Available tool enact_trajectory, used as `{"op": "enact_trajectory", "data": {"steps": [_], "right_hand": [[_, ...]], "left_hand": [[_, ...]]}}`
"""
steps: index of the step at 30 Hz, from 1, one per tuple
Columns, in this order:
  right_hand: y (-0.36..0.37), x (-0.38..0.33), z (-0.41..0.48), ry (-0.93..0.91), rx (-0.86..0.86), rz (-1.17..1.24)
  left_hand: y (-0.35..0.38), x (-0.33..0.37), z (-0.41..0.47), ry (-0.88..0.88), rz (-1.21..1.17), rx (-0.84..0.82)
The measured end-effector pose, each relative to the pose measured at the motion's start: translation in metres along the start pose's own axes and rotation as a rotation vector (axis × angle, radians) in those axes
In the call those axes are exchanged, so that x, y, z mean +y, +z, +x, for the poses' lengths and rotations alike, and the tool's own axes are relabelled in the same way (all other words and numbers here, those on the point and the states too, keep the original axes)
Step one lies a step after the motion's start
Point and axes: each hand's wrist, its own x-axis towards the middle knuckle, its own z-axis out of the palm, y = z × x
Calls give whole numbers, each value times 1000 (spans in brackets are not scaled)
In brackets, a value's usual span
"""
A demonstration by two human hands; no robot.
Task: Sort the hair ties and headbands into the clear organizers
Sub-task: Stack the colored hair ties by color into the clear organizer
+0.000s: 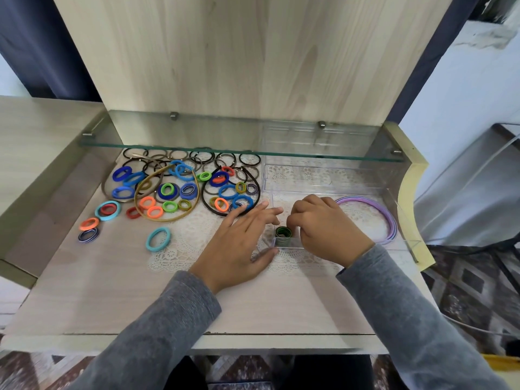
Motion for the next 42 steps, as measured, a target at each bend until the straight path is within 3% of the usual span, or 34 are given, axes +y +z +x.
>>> {"op": "enact_trajectory", "data": {"steps": [14,22,28,38,42], "right_hand": [[6,-1,3,46,-60,167],[15,3,4,42,-2,239],[14,2,1,124,35,359],[21,-39,20,233,521,423],[19,-79,35,187,644,408]], "left_hand": [[1,-1,-1,-45,-6,-23],[1,3,-1,-13,69,39],[-10,6,0,-18,-4,97],[-35,-15,-18,-333,186,372],[-43,-35,-29,-383,299,355]]}}
